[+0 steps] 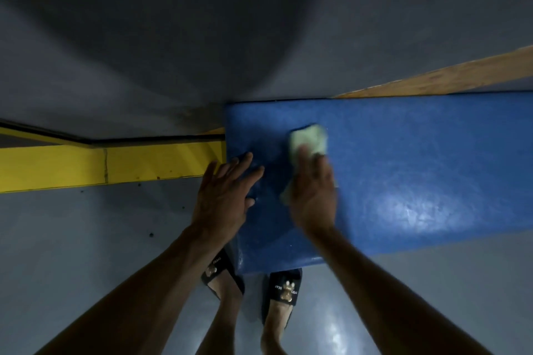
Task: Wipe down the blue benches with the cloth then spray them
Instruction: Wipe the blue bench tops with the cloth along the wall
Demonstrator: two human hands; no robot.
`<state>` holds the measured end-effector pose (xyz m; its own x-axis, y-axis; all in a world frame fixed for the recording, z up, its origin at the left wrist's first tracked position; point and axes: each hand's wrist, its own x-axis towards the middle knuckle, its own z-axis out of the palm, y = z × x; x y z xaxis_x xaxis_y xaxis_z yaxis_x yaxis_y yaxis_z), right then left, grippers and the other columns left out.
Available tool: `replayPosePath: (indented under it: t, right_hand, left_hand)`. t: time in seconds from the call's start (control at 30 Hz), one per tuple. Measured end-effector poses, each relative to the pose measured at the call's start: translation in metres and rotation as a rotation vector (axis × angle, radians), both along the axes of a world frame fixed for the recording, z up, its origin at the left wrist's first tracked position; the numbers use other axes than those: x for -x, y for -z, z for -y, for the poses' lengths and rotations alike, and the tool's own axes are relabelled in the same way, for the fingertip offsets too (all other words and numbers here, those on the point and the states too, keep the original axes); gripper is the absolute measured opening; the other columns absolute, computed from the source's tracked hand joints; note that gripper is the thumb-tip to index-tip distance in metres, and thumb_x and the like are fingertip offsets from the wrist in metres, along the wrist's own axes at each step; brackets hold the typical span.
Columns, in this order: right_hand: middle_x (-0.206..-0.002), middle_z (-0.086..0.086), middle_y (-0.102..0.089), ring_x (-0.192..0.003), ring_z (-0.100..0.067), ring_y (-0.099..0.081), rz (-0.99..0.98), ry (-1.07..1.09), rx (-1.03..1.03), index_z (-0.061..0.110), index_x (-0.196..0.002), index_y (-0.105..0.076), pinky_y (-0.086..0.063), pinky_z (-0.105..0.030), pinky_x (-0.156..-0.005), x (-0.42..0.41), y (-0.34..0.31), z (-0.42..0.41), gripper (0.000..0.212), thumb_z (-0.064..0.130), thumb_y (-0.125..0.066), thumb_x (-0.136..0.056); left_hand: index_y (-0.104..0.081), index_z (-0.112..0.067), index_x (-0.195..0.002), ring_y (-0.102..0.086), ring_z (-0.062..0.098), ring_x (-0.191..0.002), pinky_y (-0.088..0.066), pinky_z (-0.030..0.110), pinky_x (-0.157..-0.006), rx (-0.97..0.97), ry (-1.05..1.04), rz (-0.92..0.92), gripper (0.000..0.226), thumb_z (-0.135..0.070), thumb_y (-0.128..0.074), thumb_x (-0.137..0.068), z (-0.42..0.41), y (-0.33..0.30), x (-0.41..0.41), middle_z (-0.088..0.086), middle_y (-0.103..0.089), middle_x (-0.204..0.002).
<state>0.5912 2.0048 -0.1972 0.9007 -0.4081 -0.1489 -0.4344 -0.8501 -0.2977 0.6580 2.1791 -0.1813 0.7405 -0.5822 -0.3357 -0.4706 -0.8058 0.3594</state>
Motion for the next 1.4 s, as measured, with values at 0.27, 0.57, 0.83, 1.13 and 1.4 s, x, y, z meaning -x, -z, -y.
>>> replayPosePath:
  t: [0.27, 0.57, 0.83, 1.13, 1.4]
  right_hand:
    - [-0.138, -0.013, -0.048, -0.116, -0.041, -0.054, 0.03, -0.293, 0.036, 0.027, -0.151, -0.037, -0.052, -0.05, -0.093, 0.046, 0.0, 0.121, 0.064, 0.019, -0.059, -0.091]
    - [-0.14, -0.017, -0.042, -0.117, -0.038, -0.051, 0.075, 0.256, -0.118, 0.02, -0.152, -0.037, -0.05, -0.046, -0.09, 0.056, -0.002, 0.001, 0.064, 0.025, -0.044, -0.088]
    - [-0.133, -0.004, -0.053, -0.117, -0.034, -0.057, 0.072, -0.236, 0.107, 0.036, -0.14, -0.048, -0.048, -0.045, -0.097, 0.11, -0.001, 0.133, 0.044, 0.045, -0.039, -0.098]
    - [-0.137, -0.021, -0.047, -0.11, -0.04, -0.053, 0.096, 0.203, -0.101, 0.021, -0.152, -0.036, -0.048, -0.044, -0.087, 0.113, -0.002, 0.031, 0.066, 0.023, -0.038, -0.086]
    - [-0.134, -0.005, -0.054, -0.115, -0.023, -0.052, 0.062, -0.335, -0.019, 0.023, -0.142, -0.053, -0.045, -0.033, -0.098, 0.165, -0.003, 0.117, 0.045, 0.035, -0.033, -0.103]
  left_hand:
    - [-0.039, -0.034, -0.149, -0.03, 0.021, -0.147, -0.014, 0.048, -0.122, -0.009, -0.032, 0.015, 0.072, -0.03, -0.073, -0.087, 0.001, 0.001, 0.005, -0.008, -0.021, -0.164]
    - [-0.033, -0.036, -0.151, -0.023, 0.019, -0.15, -0.009, 0.047, -0.123, -0.055, -0.055, 0.001, 0.072, -0.028, -0.07, -0.09, 0.006, 0.001, 0.009, -0.009, -0.014, -0.166]
    - [-0.032, -0.031, -0.153, -0.022, 0.019, -0.151, -0.016, 0.05, -0.122, -0.009, -0.11, 0.021, 0.068, -0.022, -0.064, -0.094, 0.002, 0.002, 0.027, -0.004, -0.014, -0.166]
    - [-0.04, -0.026, -0.15, -0.041, 0.028, -0.141, -0.028, 0.053, -0.116, 0.035, -0.122, 0.123, 0.069, -0.01, -0.068, -0.089, 0.002, 0.001, 0.041, 0.004, -0.03, -0.161]
    - [-0.05, -0.021, -0.145, -0.047, 0.035, -0.132, -0.043, 0.052, -0.107, 0.172, -0.295, 0.088, 0.062, 0.004, -0.059, -0.089, -0.018, 0.0, 0.086, 0.004, -0.039, -0.156]
